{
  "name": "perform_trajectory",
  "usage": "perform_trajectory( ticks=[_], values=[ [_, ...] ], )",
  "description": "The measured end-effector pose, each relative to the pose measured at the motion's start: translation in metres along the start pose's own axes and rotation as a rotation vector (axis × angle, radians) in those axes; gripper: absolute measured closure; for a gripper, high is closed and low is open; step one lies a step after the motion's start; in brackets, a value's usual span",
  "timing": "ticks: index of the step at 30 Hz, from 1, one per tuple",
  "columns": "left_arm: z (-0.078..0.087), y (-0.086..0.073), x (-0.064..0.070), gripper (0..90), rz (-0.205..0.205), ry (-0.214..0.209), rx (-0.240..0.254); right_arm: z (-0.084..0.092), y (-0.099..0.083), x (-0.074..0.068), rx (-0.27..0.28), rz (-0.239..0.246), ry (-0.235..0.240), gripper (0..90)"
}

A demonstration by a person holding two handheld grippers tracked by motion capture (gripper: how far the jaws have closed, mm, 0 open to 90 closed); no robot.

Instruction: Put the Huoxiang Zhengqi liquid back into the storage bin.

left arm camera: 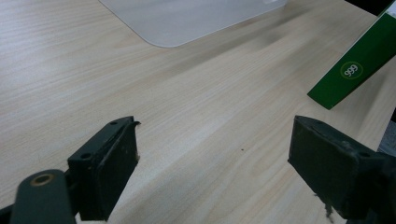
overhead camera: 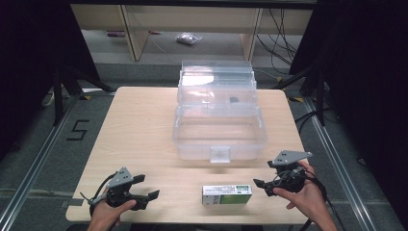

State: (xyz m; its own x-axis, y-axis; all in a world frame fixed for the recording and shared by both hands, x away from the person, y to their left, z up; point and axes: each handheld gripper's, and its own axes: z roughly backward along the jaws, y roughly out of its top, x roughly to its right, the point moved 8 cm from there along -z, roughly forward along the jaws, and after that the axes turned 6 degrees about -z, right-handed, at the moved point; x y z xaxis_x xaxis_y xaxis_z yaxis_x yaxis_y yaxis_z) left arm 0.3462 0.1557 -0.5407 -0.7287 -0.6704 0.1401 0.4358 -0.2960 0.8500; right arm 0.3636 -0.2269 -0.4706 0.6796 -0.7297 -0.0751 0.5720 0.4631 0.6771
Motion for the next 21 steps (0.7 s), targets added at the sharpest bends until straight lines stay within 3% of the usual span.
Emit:
perform_trajectory(
  ticks=[2,4,6,7,13,19,21],
  values=[
    [0.0,0.0,0.0,14.9,0.001,0.0,0.001,0.001,0.004,-0.01,-0.032,0.006,0.024,18.8],
    [0.0,0.0,0.0,14.9,0.001,0.0,0.002,-0.003,0.011,-0.016,-0.017,0.065,0.04,18.7],
    [-0.001,0.0,0.0,14.9,0.001,0.0,-0.002,-0.003,0.015,-0.024,-0.046,0.085,0.063,18.6],
    [0.0,0.0,0.0,14.9,-0.001,0.005,-0.005,-0.005,0.018,-0.027,-0.046,0.122,0.074,18.6],
    [0.0,0.0,0.0,14.9,0.0,0.001,0.008,-0.011,0.027,-0.042,-0.08,0.164,0.11,18.6],
    [-0.001,0.0,0.0,14.9,-0.006,-0.004,-0.005,-0.022,0.029,-0.056,-0.152,0.207,0.129,18.5],
    [-0.001,0.0,-0.001,14.9,-0.004,0.0,0.008,-0.026,0.031,-0.058,-0.162,0.239,0.134,18.6]
  ],
)
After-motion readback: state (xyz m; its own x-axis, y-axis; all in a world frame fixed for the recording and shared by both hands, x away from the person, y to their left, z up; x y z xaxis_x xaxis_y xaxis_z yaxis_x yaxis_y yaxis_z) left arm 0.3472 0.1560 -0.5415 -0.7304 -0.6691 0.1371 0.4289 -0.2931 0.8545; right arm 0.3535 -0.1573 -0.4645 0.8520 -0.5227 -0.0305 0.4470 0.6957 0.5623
